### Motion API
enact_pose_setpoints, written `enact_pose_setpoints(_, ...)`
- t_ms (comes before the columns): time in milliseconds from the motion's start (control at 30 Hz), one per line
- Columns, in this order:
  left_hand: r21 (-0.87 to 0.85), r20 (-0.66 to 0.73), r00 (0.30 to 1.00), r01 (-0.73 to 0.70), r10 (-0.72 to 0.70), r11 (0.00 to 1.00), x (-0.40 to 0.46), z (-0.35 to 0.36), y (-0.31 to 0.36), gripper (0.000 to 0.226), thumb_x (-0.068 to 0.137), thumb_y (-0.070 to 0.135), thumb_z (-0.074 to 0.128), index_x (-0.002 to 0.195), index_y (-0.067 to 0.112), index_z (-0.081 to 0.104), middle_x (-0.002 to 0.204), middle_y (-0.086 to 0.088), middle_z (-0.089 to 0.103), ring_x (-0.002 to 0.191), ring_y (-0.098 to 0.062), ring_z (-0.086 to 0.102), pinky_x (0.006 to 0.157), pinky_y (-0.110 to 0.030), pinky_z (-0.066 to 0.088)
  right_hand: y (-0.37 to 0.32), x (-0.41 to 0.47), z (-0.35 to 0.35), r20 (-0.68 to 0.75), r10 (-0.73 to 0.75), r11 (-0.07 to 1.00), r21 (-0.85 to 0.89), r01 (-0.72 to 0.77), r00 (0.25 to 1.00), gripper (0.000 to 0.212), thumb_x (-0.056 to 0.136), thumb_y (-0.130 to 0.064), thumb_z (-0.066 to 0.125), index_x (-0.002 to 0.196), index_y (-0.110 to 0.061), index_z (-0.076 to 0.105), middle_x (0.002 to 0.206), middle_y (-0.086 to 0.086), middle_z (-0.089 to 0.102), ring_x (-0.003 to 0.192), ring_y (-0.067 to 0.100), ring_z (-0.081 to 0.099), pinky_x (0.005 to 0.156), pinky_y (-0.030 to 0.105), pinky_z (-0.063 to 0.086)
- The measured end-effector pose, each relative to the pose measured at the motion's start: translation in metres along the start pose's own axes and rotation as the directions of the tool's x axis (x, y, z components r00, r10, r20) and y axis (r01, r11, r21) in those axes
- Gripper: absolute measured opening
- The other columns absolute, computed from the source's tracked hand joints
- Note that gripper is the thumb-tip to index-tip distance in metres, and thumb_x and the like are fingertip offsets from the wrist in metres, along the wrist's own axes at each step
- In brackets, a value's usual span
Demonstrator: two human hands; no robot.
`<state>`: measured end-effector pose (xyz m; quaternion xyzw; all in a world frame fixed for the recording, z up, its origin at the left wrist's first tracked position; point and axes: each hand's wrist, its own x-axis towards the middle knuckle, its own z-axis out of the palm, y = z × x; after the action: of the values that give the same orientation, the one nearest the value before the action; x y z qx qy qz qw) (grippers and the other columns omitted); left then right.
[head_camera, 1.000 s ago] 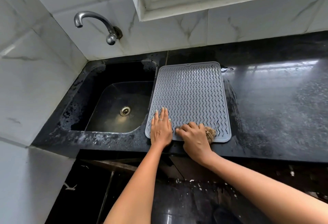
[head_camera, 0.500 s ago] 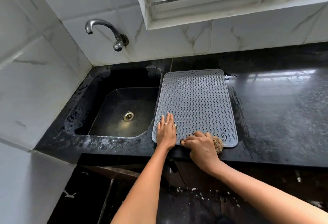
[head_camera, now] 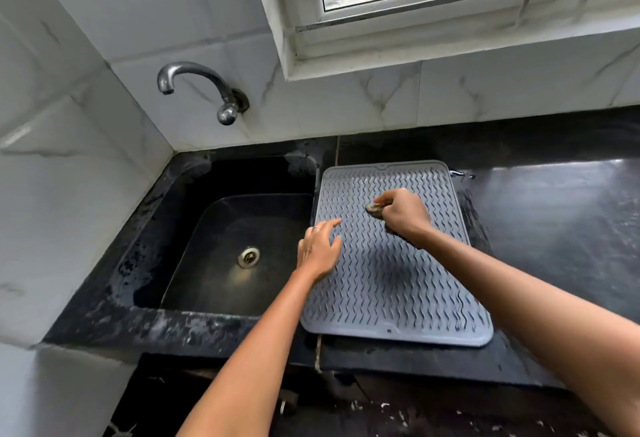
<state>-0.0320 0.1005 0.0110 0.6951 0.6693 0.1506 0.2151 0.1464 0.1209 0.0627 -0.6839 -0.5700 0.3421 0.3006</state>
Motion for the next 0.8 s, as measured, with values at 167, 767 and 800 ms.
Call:
enact_pose_setpoints(167, 0.023, 0.099, 0.995, 0.003, -0.005, 1.000, 0.083, 0.003, 0.024, 0.050, 0.098, 0.029, 0.041, 0.146, 0.021, 0.031, 0.153, -0.003, 0.034, 0.140, -0.023, 0.030, 0.113, -0.040, 0.025, -0.008, 0.086, 0.017, -0.108, -0.011, 0.994, -0.110, -0.001, 0.994, 0.036, 0.084, -0.002, 0.051, 0.109, -0.020, 0.069, 0.112, 0.008, 0.069, 0.109, 0.029, 0.058, 0.099, 0.046, 0.042)
enact_pose_setpoints(767, 0.202, 0.143, 0.987, -0.102, 0.074, 0.974, 0.187, 0.030, 0.003, 0.057, 0.099, 0.024, 0.024, 0.152, 0.028, 0.003, 0.161, 0.010, 0.000, 0.148, -0.010, -0.001, 0.118, -0.041, -0.007, 0.025, 0.128, 0.074, -0.187, -0.370, 0.838, -0.490, 0.240, 0.910, 0.025, 0.074, -0.009, 0.052, 0.081, -0.011, 0.075, 0.084, 0.005, 0.073, 0.080, 0.028, 0.059, 0.071, 0.038, 0.041)
enact_pose_setpoints(800, 0.202, 0.142, 0.987, -0.103, 0.075, 0.974, 0.187, 0.031, 0.003, 0.058, 0.098, 0.024, 0.024, 0.152, 0.028, 0.003, 0.161, 0.011, 0.000, 0.148, -0.010, -0.001, 0.118, -0.041, -0.008, 0.026, 0.119, 0.073, -0.187, -0.371, 0.845, -0.475, 0.247, 0.910, 0.024, 0.073, -0.007, 0.052, 0.076, -0.010, 0.075, 0.080, 0.006, 0.073, 0.075, 0.027, 0.059, 0.068, 0.037, 0.042)
